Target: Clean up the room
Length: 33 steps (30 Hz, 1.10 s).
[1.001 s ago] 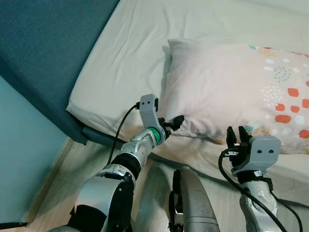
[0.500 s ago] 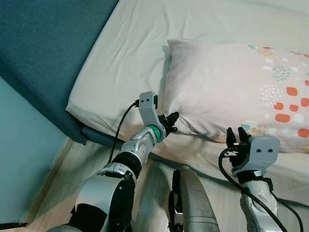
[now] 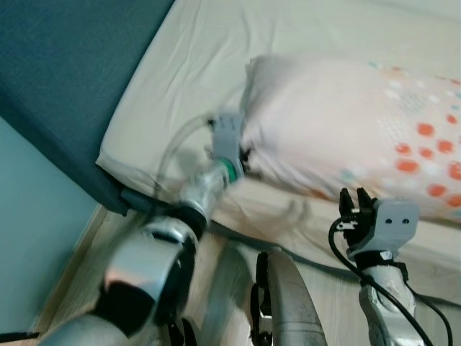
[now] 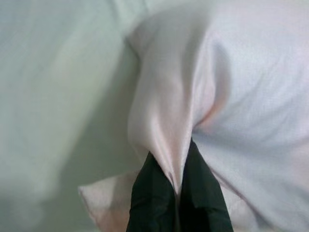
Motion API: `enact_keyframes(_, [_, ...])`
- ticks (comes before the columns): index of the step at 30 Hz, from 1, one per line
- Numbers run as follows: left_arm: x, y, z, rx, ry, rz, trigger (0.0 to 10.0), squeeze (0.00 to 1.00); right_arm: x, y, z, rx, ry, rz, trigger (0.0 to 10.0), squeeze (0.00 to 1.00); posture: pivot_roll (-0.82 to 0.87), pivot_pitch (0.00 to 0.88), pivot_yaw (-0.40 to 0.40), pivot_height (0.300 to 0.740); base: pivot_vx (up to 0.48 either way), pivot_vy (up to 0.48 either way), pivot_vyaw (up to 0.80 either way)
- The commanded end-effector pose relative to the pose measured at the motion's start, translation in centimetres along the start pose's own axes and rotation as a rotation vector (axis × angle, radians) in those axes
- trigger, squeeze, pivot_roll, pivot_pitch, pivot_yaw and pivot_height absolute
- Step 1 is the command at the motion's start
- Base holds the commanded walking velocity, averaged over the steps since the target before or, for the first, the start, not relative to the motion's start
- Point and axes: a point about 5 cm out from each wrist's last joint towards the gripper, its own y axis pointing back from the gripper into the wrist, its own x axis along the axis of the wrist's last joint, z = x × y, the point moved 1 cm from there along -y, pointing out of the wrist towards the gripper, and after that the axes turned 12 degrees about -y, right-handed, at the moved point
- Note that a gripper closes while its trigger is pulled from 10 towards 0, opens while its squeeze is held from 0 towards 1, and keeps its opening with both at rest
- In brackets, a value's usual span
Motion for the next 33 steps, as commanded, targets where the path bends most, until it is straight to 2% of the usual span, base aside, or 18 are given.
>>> enact_keyframes(1, [1.2, -0.2, -0.6, 0.061, 0.024, 0.013, 10.0, 0.00, -0.5, 0.3, 0.6, -0.021, -0.001, -0.023, 10.0, 0.00, -0.24, 0.288, 0.071, 0.595, 0.000, 0.000, 0.00])
enact_keyframes(3, [5.2, -0.4, -5.0, 0.214, -0.001, 0.084, 10.0, 0.00, -0.4, 0.1, 0.6, -0.020, -0.003, -0.015, 10.0, 0.00, -0.23, 0.278, 0.073, 0.595, 0.000, 0.000, 0.00])
enact_keyframes(8, [7.6, -0.1, -7.1, 0.293, -0.045, 0.136, 10.0, 0.00, -0.4, 0.0, 0.5, -0.019, -0.005, -0.012, 10.0, 0.00, -0.22, 0.269, 0.074, 0.595, 0.000, 0.000, 0.00])
enact_keyframes(12, [12.4, 1.2, -11.0, 0.517, -0.132, 0.244, 10.0, 0.00, -0.4, -0.3, 0.1, -0.008, -0.010, -0.005, 10.0, 0.00, -0.21, 0.258, 0.076, 0.595, 0.000, 0.000, 0.00])
enact_keyframes(13, [12.4, 1.2, -11.0, 0.517, -0.132, 0.244, 10.0, 0.00, -0.4, -0.3, 0.1, -0.008, -0.010, -0.005, 10.0, 0.00, -0.21, 0.258, 0.076, 0.595, 0.000, 0.000, 0.00])
enact_keyframes(15, [15.6, 2.3, -12.4, 0.604, -0.152, 0.352, 10.0, 0.00, -0.5, -0.4, 0.0, -0.006, -0.014, -0.004, 10.0, 0.00, -0.20, 0.253, 0.075, 0.595, 0.000, 0.000, 0.00])
enact_keyframes(16, [15.6, 2.3, -12.4, 0.604, -0.152, 0.352, 10.0, 0.00, -0.5, -0.4, 0.0, -0.006, -0.014, -0.004, 10.0, 0.00, -0.20, 0.253, 0.075, 0.595, 0.000, 0.000, 0.00])
enact_keyframes(18, [19.6, 3.8, -13.1, 0.699, -0.189, 0.487, 10.0, 0.00, -0.6, -0.4, -0.1, -0.003, -0.018, -0.005, 10.0, 0.00, -0.19, 0.250, 0.076, 0.595, 0.000, 0.000, 0.00])
enact_keyframes(19, [19.6, 3.8, -13.1, 0.699, -0.189, 0.487, 10.0, 0.00, -0.6, -0.4, -0.1, -0.003, -0.018, -0.005, 10.0, 0.00, -0.19, 0.250, 0.076, 0.595, 0.000, 0.000, 0.00])
enact_keyframes(20, [22.9, 5.6, -13.6, 0.807, -0.218, 0.607, 10.0, 0.00, -0.7, -0.4, -0.2, -0.002, -0.020, -0.005, 10.0, 0.00, -0.19, 0.250, 0.076, 0.595, 0.000, 0.000, 0.00])
enact_keyframes(22, [22.9, 5.6, -13.6, 0.807, -0.218, 0.607, 10.0, 0.00, -0.7, -0.4, -0.2, -0.002, -0.020, -0.005, 10.0, 0.00, -0.19, 0.250, 0.076, 0.595, 0.000, 0.000, 0.00])
enact_keyframes(25, [26.6, 8.3, -14.3, 0.989, -0.262, 0.763, 10.0, 0.00, -0.7, -0.3, -0.2, -0.004, -0.023, -0.004, 10.0, 0.00, -0.20, 0.248, 0.077, 0.595, 0.000, 0.000, 0.00])
enact_keyframes(26, [26.6, 8.3, -14.3, 0.989, -0.262, 0.763, 10.0, 0.00, -0.7, -0.3, -0.2, -0.004, -0.023, -0.004, 10.0, 0.00, -0.20, 0.248, 0.077, 0.595, 0.000, 0.000, 0.00])
enact_keyframes(28, [28.2, 9.5, -14.2, 1.063, -0.300, 0.833, 10.0, 0.00, -0.8, -0.3, -0.3, -0.004, -0.025, -0.006, 10.0, 0.00, -0.19, 0.243, 0.077, 0.595, 0.000, 0.000, 0.00])
enact_keyframes(30, [28.2, 9.5, -14.2, 1.063, -0.300, 0.833, 10.0, 0.00, -0.8, -0.3, -0.3, -0.004, -0.025, -0.006, 10.0, 0.00, -0.19, 0.243, 0.077, 0.595, 0.000, 0.000, 0.00])
enact_keyframes(31, [27.8, 7.9, -12.4, 0.904, -0.365, 0.772, 10.0, 0.00, -0.9, -0.3, -0.3, -0.003, -0.026, -0.008, 10.0, 0.00, -0.18, 0.238, 0.075, 0.595, 0.000, 0.000, 0.00])
enact_keyframes(32, [26.7, 6.3, -10.9, 0.752, -0.375, 0.705, 10.0, 0.00, -1.0, -0.4, -0.4, -0.002, -0.028, -0.009, 10.0, 0.00, -0.18, 0.238, 0.075, 0.595, 0.000, 0.000, 0.00])
enact_keyframes(33, [26.7, 6.3, -10.9, 0.752, -0.375, 0.705, 10.0, 0.00, -1.0, -0.4, -0.4, -0.002, -0.028, -0.009, 10.0, 0.00, -0.18, 0.238, 0.075, 0.595, 0.000, 0.000, 0.00])
